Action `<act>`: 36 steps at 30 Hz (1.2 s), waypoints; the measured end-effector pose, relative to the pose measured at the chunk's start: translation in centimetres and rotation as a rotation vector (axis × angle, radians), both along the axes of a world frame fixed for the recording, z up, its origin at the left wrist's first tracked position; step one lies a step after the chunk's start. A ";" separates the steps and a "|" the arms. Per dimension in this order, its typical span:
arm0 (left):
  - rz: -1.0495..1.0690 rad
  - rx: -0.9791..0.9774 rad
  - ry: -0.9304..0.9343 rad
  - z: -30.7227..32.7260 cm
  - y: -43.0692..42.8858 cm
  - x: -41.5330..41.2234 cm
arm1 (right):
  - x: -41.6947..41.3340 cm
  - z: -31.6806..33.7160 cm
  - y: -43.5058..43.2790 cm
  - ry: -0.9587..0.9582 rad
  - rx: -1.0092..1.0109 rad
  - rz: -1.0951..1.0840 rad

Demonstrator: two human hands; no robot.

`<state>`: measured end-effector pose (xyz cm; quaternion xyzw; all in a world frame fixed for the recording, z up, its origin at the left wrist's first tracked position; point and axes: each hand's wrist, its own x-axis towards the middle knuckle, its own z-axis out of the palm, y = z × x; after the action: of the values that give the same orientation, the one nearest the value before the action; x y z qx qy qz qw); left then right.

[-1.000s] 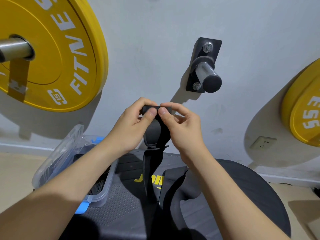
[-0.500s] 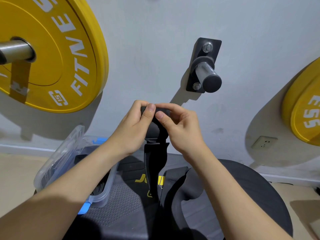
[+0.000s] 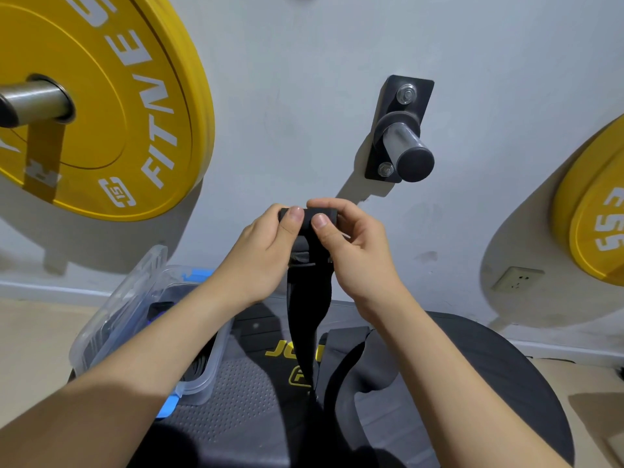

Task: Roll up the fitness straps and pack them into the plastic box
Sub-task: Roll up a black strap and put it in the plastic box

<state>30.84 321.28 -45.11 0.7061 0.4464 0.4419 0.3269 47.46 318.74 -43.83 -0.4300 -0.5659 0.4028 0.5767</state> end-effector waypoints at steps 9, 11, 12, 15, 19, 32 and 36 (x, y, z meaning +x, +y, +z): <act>0.053 0.030 0.007 -0.3 0.3 -0.4 | 1.9 0.2 -0.2 -0.253 -0.008 0.092; 0.041 0.030 -0.031 -0.2 0.4 -0.5 | 1.6 0.0 0.0 -0.190 -0.003 0.022; 0.023 0.031 -0.050 -0.1 0.4 -0.6 | 1.5 -0.1 0.2 -0.144 -0.013 -0.011; -0.055 0.042 -0.073 0.2 0.3 -0.7 | 1.3 -0.3 0.7 -0.036 -0.072 -0.087; -0.122 0.068 -0.065 -0.1 0.2 -0.8 | 1.4 -0.9 1.2 -0.062 -0.128 -0.161; -0.013 0.188 -0.089 -0.3 0.4 -0.9 | 1.0 -0.1 0.3 -0.117 -0.086 0.052; -0.058 0.083 -0.184 -0.1 0.6 -0.7 | 0.7 -0.3 0.4 -0.117 0.011 -0.027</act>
<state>30.13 321.93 -45.20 0.6880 0.3751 0.5133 0.3500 48.18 319.09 -44.13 -0.4571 -0.5951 0.3662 0.5503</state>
